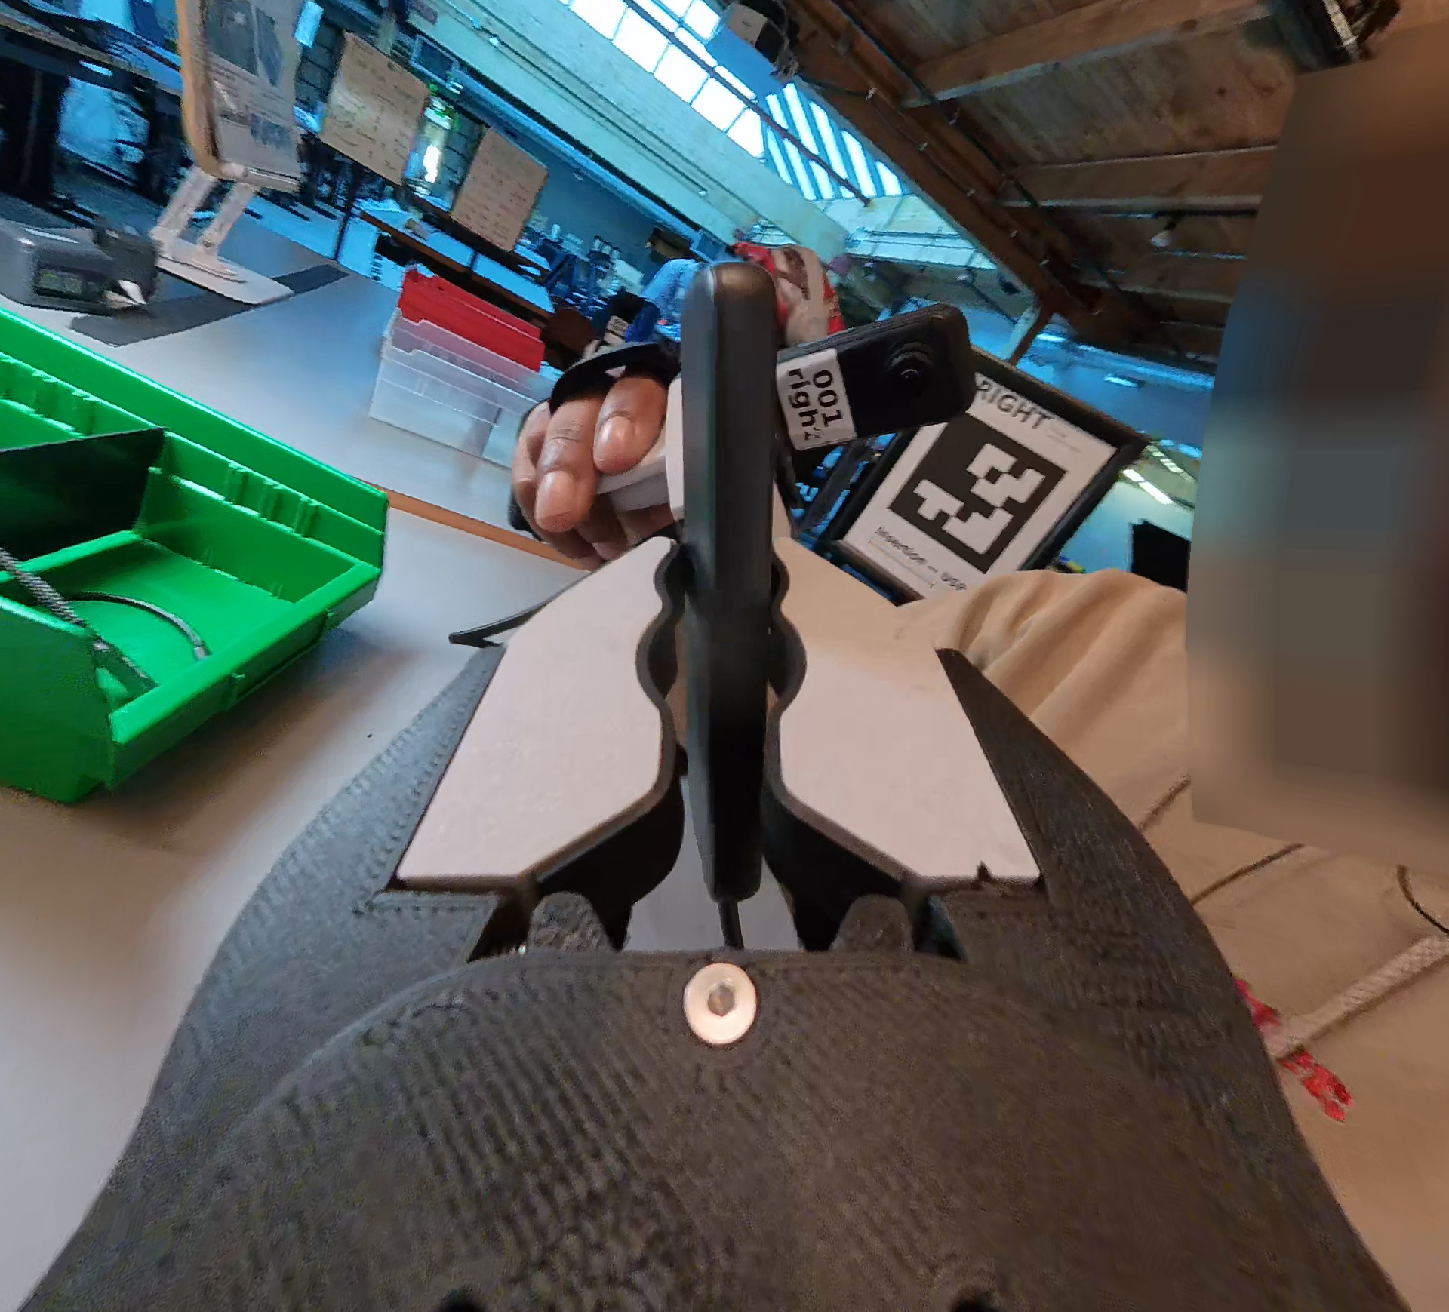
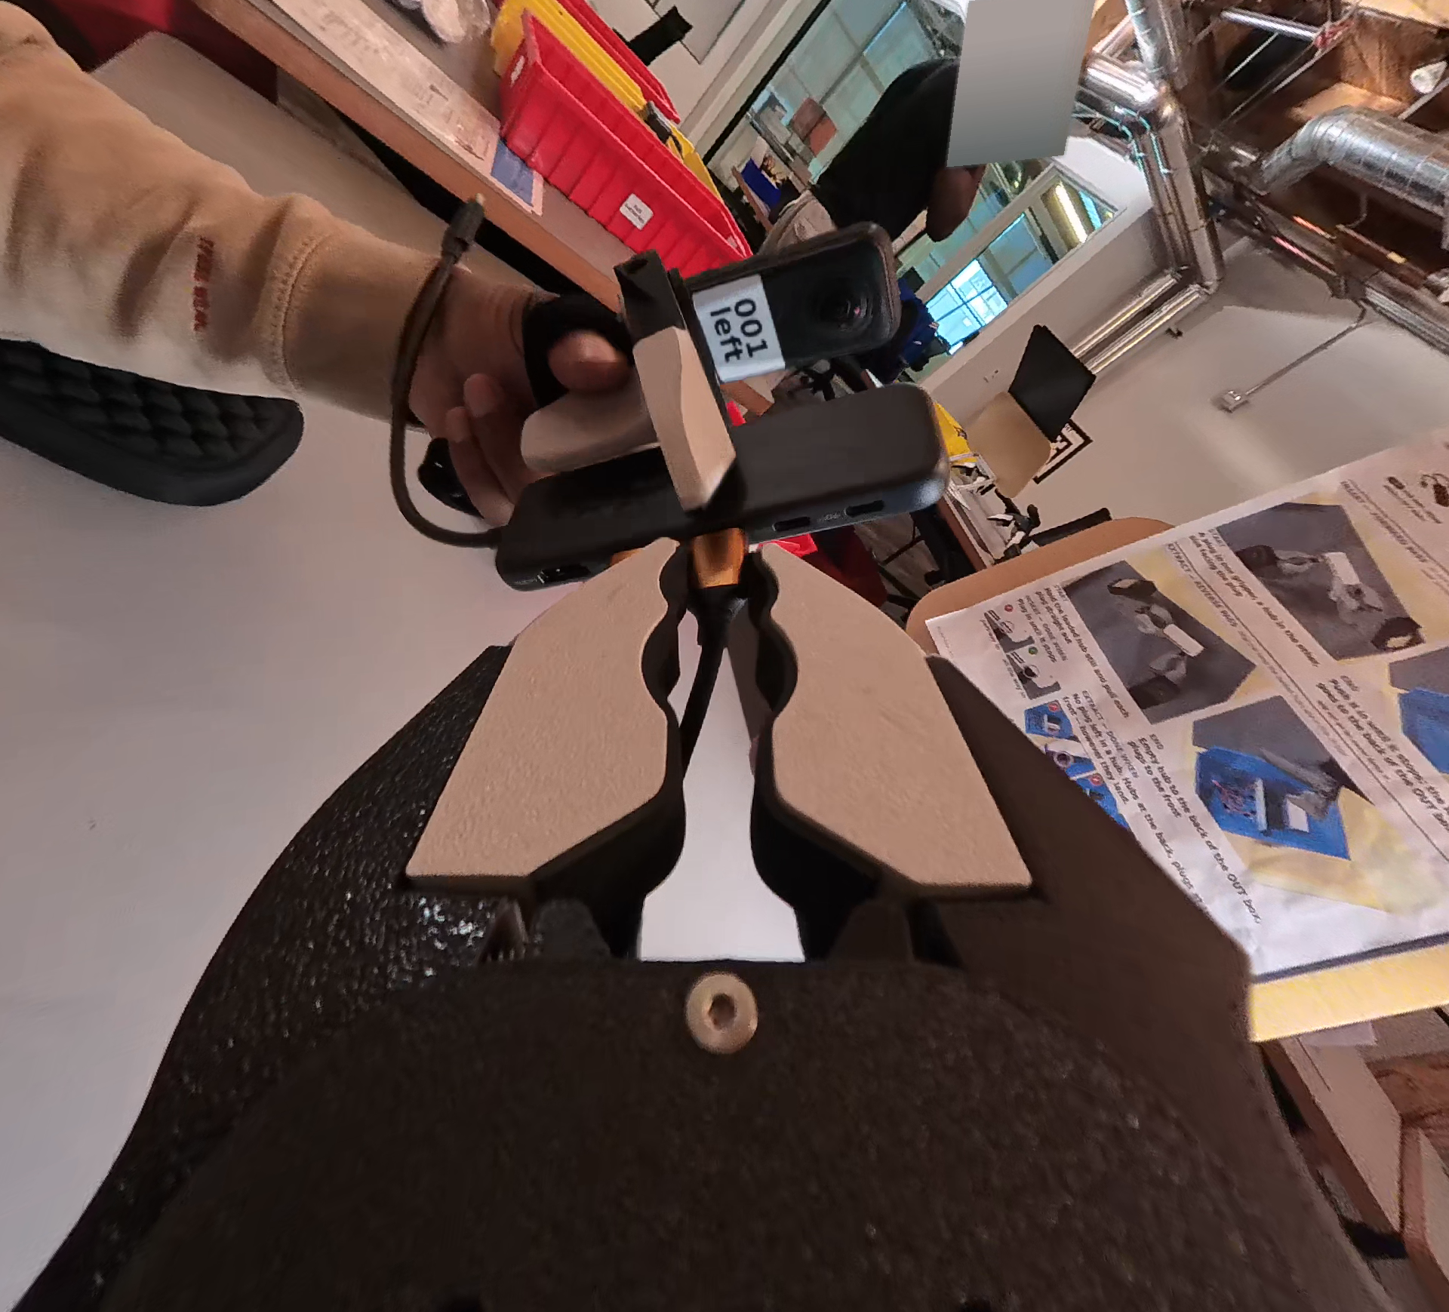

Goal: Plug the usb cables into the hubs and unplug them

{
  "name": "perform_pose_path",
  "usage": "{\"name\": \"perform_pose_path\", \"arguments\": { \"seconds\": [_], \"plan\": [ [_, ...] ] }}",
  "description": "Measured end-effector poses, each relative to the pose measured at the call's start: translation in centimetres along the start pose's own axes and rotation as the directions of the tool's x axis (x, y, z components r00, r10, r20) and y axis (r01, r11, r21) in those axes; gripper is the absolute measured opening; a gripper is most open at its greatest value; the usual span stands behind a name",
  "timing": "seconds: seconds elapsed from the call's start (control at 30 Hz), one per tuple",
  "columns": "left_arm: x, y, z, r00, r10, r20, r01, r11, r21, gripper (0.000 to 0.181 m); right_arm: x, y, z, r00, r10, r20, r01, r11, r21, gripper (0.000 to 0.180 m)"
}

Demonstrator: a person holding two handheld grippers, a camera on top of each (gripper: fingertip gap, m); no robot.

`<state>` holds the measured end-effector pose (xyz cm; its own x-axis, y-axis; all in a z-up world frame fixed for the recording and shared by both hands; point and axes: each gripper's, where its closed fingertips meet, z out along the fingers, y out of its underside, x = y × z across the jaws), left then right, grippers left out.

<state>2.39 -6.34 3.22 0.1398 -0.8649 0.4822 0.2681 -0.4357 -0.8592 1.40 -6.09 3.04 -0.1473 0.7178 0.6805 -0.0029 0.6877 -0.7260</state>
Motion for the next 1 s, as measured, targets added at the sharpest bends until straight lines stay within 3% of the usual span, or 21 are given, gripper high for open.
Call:
{"name": "perform_pose_path", "arguments": {
  "seconds": [0.03,0.27,0.37,0.47,0.73,1.0],
  "plan": [
    [-0.2,0.0,-0.1,1.000,0.018,0.026,-0.018,1.000,-0.004,0.015,0.0,0.1,0.1,1.000,-0.003,-0.003,0.003,1.000,-0.005,0.014],
    [0.2,-0.7,-0.4,0.997,0.056,0.044,-0.056,0.998,-0.007,0.012,0.3,-0.6,-0.1,0.999,-0.023,-0.031,0.023,1.000,-0.006,0.014],
    [1.2,-4.6,-4.5,1.000,0.029,0.008,-0.030,0.985,0.170,0.012,2.7,0.2,-2.9,0.996,-0.003,-0.094,0.000,0.999,-0.034,0.014],
    [1.2,-5.8,-7.8,0.956,0.206,0.210,-0.228,0.970,0.084,0.012,4.6,-0.2,-5.1,0.987,0.039,-0.154,-0.038,0.999,0.014,0.014],
    [2.2,-7.2,-8.5,0.866,0.380,0.323,-0.428,0.899,0.090,0.013,7.5,3.4,-6.3,0.955,0.117,-0.273,-0.126,0.992,-0.017,0.015],
    [1.4,-7.1,-8.4,0.838,0.405,0.366,-0.459,0.886,0.070,0.012,12.3,7.8,-7.7,0.896,0.089,-0.435,-0.162,0.978,-0.132,0.014]
  ]
}}
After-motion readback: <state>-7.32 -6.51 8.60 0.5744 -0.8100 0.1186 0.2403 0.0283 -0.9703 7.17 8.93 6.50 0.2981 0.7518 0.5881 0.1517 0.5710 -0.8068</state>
